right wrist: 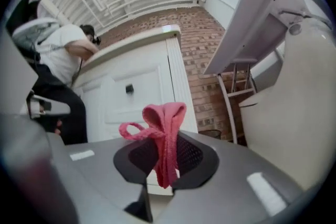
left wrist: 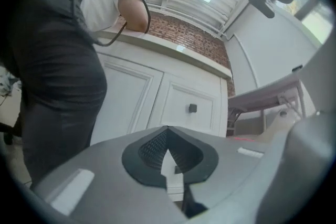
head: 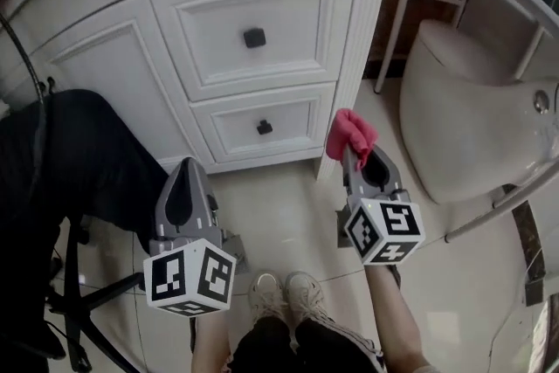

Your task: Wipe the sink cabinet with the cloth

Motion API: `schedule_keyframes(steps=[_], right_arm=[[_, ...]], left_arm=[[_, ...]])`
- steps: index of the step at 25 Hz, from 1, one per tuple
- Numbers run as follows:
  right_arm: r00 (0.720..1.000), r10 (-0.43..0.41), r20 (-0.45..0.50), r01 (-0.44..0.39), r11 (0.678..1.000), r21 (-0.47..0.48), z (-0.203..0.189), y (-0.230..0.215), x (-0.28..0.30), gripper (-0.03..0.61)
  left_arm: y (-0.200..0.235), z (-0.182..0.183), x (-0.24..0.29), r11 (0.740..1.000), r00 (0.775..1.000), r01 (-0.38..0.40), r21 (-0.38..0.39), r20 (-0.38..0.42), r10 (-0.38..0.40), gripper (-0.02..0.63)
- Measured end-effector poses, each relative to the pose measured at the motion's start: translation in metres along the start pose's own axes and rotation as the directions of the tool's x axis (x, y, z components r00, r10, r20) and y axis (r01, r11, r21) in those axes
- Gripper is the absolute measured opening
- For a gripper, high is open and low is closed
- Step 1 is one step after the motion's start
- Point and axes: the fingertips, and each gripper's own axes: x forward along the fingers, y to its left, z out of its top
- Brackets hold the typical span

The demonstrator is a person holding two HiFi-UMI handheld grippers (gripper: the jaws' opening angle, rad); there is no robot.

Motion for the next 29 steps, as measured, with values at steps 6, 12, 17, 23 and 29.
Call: schedule_keyframes(steps=[6,12,17,23,29], right_arm=[[0.984,0.158,0.08,-0.168,0.977,0.13,0.13,0.099,-0.09,0.057],[0.98,0.168,0.108,-0.177,0.981,0.082,0.157,0.132,-0.158,0.057],[0.983,0.145,0.115,-0.145,0.989,-0.007,0.154,0.139,-0.176,0.057],[0.975,0.152,0.16,-0.152,0.988,-0.011,0.157,0.139,-0.177,0.057],[0.974,0.164,0.156,-0.165,0.986,-0.005,0.148,0.137,-0.181,0.057]], left_arm=[[-0.097,0.11,-0.033,0.984,0.983,0.177,0.029,-0.049,-0.175,0.015],[-0.134,0.129,-0.094,0.983,0.984,0.174,0.048,-0.048,-0.172,0.015],[-0.133,0.109,-0.122,0.981,0.985,0.163,0.101,-0.079,-0.156,0.015],[-0.127,0.119,-0.123,0.977,0.984,0.18,0.111,-0.029,-0.177,0.015],[-0.125,0.11,-0.126,0.978,0.985,0.175,0.116,-0.028,-0.173,0.015]])
